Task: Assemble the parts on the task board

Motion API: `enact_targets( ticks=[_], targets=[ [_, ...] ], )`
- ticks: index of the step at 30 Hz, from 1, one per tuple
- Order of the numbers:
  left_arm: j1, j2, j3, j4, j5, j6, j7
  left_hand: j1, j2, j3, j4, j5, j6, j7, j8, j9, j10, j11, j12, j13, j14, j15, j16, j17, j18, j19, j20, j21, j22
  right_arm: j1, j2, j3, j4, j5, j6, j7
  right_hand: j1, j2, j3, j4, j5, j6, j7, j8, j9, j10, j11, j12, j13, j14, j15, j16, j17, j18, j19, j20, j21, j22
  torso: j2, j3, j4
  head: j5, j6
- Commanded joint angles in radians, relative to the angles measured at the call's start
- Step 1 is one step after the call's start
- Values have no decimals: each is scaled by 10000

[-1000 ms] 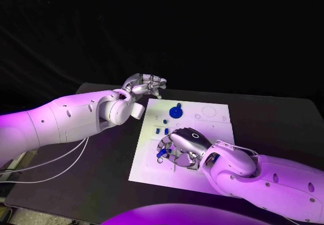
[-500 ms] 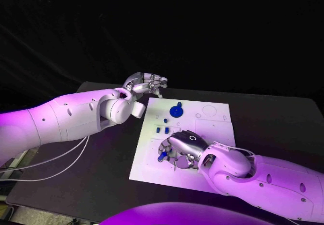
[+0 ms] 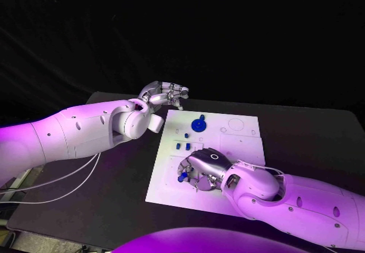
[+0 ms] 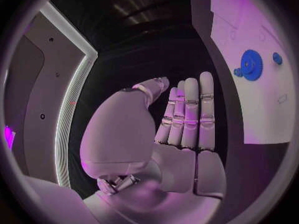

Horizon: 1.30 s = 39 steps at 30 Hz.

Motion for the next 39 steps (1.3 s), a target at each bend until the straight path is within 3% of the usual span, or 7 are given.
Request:
enact_targets(
  ticks=[1,7,13,24,31,34,39],
  targets=[
    [7,11,7,28,57,151,61,16,84,-23,58,42,-40,27,-53,-15,-66,20,23,10,-32,29,-10,-17,123,12,44,-45,-16,-24,54,-14,-14,-405,410,-227,-105,7,-18,-62,23,13,52,115,344,-46,-15,-49,15,373,-20,54,-3,-66,314,-16,-38,1938,1,1,2,-5,0],
    [7,7,7,32,57,149,53,16,84,-23,58,42,-40,27,-53,-15,-66,20,23,10,-32,29,-10,-17,123,12,44,-45,-16,-32,138,-25,11,-626,421,-300,-320,-129,0,-91,-5,-176,111,9,340,-112,23,-120,30,356,12,25,-69,-46,273,4,-137,1909,1,0,-2,-16,15],
    [7,5,7,32,57,145,48,16,84,-23,58,42,-40,27,-53,-15,-66,20,23,10,-32,29,-10,-17,123,12,44,-45,-16,-34,145,-32,44,-636,153,-356,-1024,-717,-207,71,411,-1480,281,-792,67,-369,176,-298,50,348,143,39,-72,-32,242,130,-219,1897,-5,2,-6,-24,35],
    [7,-28,7,36,57,137,39,16,84,-23,58,42,-40,27,-53,-15,-66,20,23,10,-32,29,-10,-17,123,12,44,-45,-16,-48,-13,-34,195,-641,-480,-494,-1130,-794,-252,60,439,-1968,258,-1065,-14,-345,87,-300,114,358,77,74,-31,-64,321,97,-48,1969,0,13,-11,-45,55],
    [7,-58,6,45,57,138,32,16,84,-23,58,42,-40,27,-53,-15,-66,20,23,10,-32,29,-10,-17,123,12,44,-45,-16,-55,-463,1,637,-421,-1653,-309,-1185,-864,-326,53,464,-2119,207,-1138,-25,-271,45,-251,177,344,42,48,-94,-55,311,69,-89,1960,-8,8,-7,-92,87],
    [7,-73,4,46,57,138,30,16,84,-23,58,42,-40,27,-53,-15,-66,20,23,10,-32,29,-10,-17,123,12,44,-45,-16,14,-973,95,1003,197,-2089,-151,-1143,-827,-318,22,493,-2032,214,-1087,8,-150,10,-172,239,342,12,43,-104,-52,309,45,-106,1957,-17,-2,-13,-195,167],
    [6,-108,-9,65,58,132,30,25,82,-40,66,40,-52,31,-62,-21,-86,24,38,14,-43,32,-5,-28,124,18,48,-69,-27,548,-2139,184,1333,3149,-1180,-408,-1587,-706,-594,280,502,-927,238,-449,293,729,-14,529,721,399,24,152,83,-72,352,44,-31,1996,-55,-58,-51,-636,357]
  ],
)
